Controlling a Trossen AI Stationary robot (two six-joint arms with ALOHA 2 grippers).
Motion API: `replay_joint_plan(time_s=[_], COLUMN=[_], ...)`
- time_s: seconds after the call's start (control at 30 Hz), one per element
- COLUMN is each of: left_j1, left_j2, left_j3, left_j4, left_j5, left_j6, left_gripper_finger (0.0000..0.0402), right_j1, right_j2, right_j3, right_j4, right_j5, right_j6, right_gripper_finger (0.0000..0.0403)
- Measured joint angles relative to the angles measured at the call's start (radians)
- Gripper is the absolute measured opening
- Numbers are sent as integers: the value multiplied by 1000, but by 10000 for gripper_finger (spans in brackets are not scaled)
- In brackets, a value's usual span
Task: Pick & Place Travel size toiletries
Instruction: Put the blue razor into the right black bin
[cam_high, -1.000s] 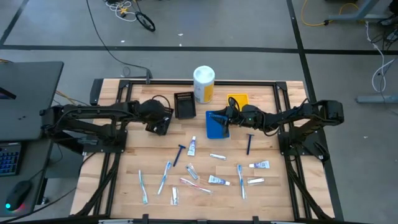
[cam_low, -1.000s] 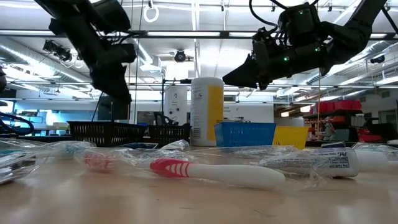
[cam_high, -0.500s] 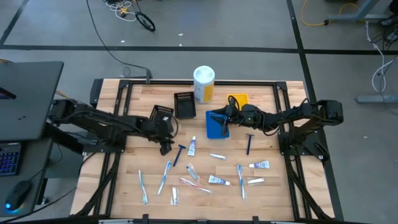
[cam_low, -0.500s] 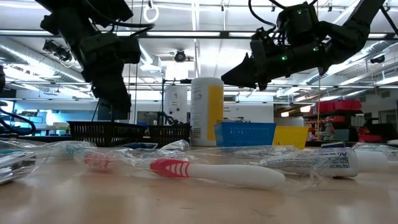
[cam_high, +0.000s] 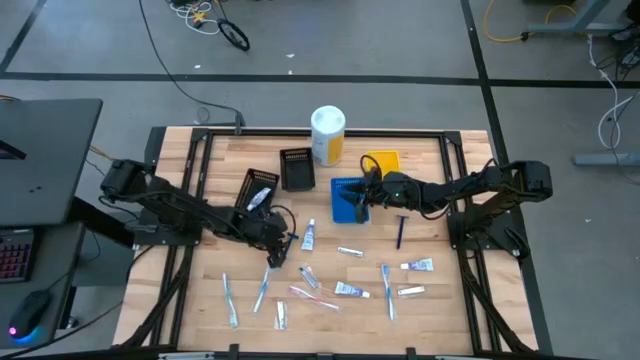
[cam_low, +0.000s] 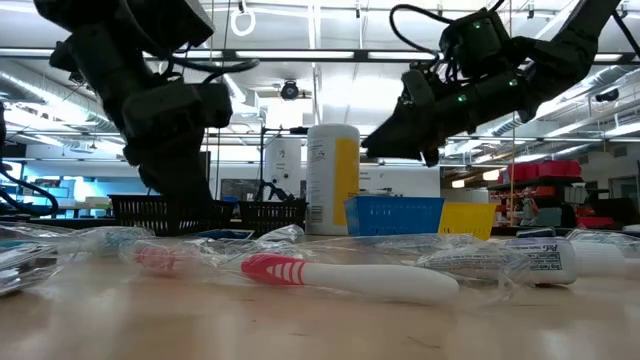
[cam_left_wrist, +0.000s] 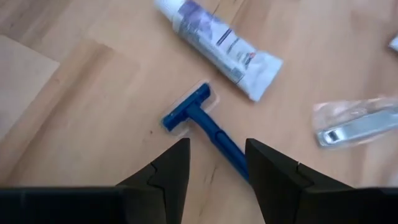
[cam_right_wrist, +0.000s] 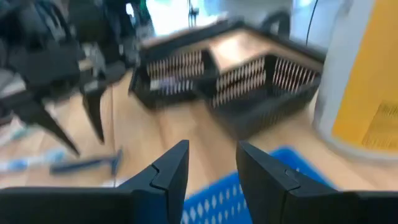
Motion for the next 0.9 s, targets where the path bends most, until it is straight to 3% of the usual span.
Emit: replay_joint_plan(time_s=[0.3, 0.57, 0.77, 0.9], left_j1=[-66, -79, -71, -71], left_j2=[96, 96, 65, 51], left_j3=[3, 3, 53, 104], left_j4=[85, 78, -29, -98], left_j5=[-96, -118, -110, -118], left_j6=[-33, 21, 38, -69], left_gripper_finger=[163, 163, 163, 163], right_j1=[88, 104, 103, 103], right_j2=[0, 0, 0, 0], right_j3=[0, 0, 0, 0], right_j4=[-34, -33, -33, -33], right_j5=[0, 2, 2, 2], right_j6=[-1, -37, -37, -37], right_gripper_finger=[143, 143, 143, 143])
